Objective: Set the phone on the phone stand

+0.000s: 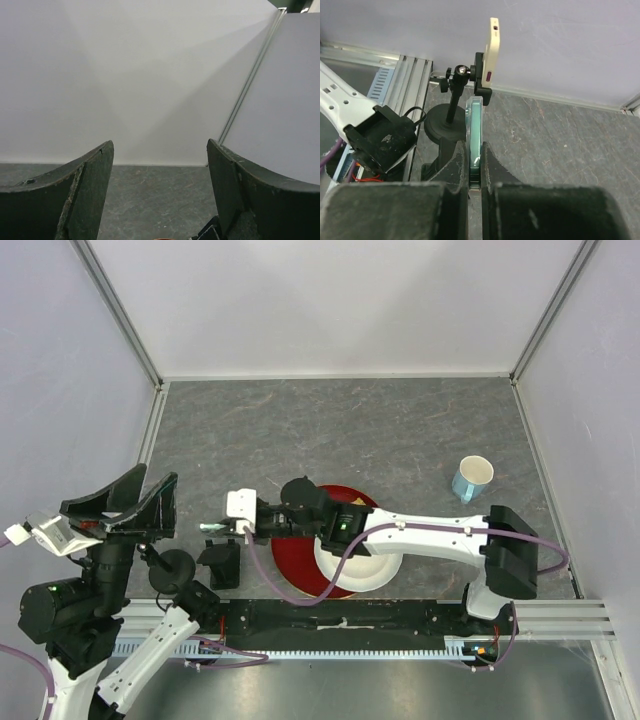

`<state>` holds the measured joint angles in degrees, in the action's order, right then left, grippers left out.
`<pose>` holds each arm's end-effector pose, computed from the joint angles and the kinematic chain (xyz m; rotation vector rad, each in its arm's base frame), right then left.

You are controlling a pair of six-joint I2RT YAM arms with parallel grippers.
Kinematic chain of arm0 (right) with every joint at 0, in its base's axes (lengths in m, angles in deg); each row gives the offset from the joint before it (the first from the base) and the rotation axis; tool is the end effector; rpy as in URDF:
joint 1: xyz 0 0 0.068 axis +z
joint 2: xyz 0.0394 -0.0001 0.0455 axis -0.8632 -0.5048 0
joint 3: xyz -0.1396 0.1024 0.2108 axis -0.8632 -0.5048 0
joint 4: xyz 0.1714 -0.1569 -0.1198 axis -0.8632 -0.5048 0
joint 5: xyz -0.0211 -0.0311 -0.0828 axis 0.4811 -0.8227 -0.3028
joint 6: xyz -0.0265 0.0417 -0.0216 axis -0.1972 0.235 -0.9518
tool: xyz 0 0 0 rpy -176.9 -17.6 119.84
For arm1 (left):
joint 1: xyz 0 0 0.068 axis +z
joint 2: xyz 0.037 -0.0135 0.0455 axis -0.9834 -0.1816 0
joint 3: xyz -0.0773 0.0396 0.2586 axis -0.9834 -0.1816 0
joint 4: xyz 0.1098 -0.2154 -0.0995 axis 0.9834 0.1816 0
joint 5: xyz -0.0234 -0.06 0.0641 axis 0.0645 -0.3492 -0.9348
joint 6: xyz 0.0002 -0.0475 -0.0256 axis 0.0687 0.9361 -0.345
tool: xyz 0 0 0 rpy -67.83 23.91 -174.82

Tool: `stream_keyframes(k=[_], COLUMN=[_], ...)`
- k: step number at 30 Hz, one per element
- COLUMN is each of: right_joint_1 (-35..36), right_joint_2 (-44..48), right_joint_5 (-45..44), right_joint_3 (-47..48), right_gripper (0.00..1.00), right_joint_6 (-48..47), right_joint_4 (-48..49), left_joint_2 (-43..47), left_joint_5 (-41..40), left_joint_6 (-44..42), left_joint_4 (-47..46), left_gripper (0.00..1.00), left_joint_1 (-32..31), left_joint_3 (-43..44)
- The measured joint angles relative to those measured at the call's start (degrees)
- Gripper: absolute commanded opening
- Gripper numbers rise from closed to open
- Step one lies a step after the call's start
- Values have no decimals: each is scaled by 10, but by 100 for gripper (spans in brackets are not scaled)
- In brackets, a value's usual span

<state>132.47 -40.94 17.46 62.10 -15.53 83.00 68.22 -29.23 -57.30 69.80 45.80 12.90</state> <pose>0.1088 0.3815 0.3387 -1.3331 1.0887 0.9669 -0.0063 0.0158 0.4314 -0.0565 1.0485 -0.5930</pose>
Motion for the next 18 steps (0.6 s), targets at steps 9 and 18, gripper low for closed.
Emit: stream_keyframes(k=[9,18], right_joint_1=[10,16], right_joint_2=[-61,-122], right_joint_5=[23,21], right_joint_3=[66,118], right_gripper=[0,0], right_joint_6=[-50,-70], right_joint_4=[-57,-84], left_joint_2=[0,0], left_joint_5=[-44,-63], left_joint_6=[1,1], left_joint_4=[42,59], left_gripper=[79,78], left_joint_1=[0,0], left_joint_3=[0,0])
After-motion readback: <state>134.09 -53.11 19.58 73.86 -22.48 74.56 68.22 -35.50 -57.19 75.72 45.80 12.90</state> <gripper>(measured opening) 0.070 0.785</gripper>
